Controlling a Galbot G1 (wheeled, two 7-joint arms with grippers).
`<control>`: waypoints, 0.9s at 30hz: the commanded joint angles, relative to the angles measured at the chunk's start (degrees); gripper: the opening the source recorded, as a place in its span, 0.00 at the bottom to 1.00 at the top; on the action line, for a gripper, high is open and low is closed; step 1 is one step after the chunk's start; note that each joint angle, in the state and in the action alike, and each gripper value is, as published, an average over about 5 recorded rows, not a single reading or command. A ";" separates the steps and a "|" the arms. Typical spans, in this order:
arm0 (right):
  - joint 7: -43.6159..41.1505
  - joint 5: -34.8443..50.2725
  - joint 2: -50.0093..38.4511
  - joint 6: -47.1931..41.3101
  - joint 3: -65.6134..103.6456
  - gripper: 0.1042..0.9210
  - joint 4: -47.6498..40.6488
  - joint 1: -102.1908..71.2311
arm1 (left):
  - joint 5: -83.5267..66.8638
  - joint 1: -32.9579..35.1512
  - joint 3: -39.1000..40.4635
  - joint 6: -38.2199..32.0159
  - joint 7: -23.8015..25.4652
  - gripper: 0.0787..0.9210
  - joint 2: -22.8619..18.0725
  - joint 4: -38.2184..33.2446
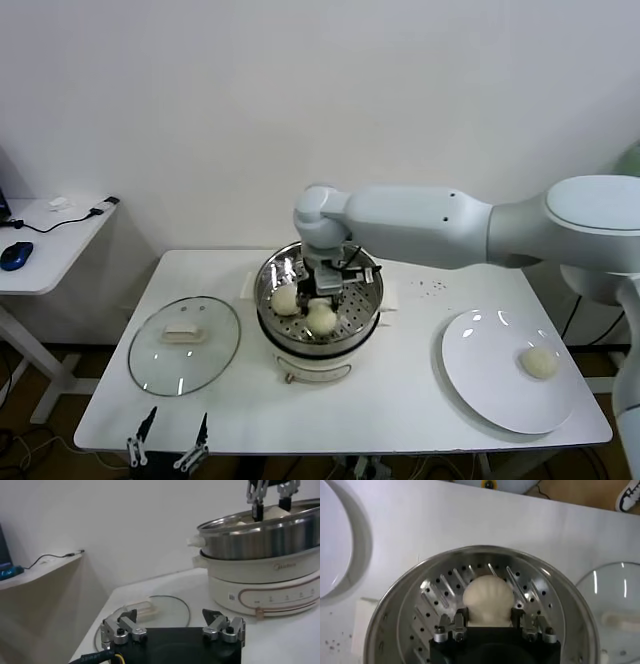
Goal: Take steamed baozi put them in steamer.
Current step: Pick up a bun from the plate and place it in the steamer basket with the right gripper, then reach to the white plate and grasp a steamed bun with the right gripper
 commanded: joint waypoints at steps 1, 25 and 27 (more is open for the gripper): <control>-0.26 1.70 1.57 -1.16 -1.30 0.58 -0.57 -1.86 | -0.37 -0.18 -0.18 0.13 0.00 0.88 0.05 -0.10; 2.39 3.92 -7.54 -2.88 3.52 0.88 -8.18 7.45 | 0.12 -0.88 0.69 0.55 0.07 0.88 0.32 -0.21; 3.77 7.39 -10.42 -5.69 1.56 0.88 -9.61 9.76 | 0.18 -0.82 0.84 0.47 0.05 0.88 0.34 -0.27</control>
